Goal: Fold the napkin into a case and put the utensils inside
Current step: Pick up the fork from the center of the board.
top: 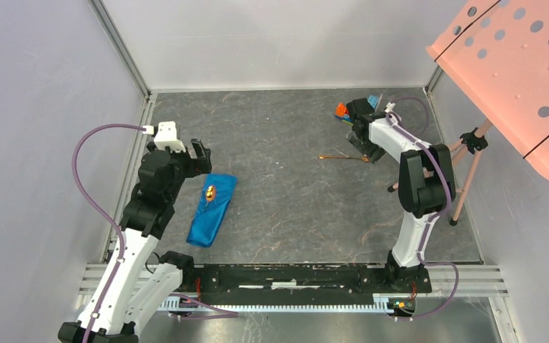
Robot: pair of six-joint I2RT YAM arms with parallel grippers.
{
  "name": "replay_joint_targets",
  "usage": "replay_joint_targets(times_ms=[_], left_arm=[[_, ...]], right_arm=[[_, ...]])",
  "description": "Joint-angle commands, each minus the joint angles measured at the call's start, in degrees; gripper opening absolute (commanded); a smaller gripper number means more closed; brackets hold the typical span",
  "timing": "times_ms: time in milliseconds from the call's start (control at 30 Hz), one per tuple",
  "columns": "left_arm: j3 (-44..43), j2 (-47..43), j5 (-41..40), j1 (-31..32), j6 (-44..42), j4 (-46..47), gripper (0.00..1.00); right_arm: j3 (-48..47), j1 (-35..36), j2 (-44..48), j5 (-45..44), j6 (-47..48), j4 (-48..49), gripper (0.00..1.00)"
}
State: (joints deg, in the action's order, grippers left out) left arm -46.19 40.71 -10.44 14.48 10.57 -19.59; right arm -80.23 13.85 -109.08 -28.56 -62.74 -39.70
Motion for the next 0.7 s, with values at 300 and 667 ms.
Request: replay_joint_targets(times_ms=[300, 667], left_arm=[[0.32, 0.23, 3.26, -0.15, 1.03, 1.78, 0.91], [0.49, 0.61, 3.80, -0.15, 0.86, 1.61, 0.91]], right_arm=[[10.02, -6.70, 5.73, 0.68, 29.22, 20.25, 0.86], [13.40, -12.98, 3.47, 20.97, 41.40, 29.59, 0.58]])
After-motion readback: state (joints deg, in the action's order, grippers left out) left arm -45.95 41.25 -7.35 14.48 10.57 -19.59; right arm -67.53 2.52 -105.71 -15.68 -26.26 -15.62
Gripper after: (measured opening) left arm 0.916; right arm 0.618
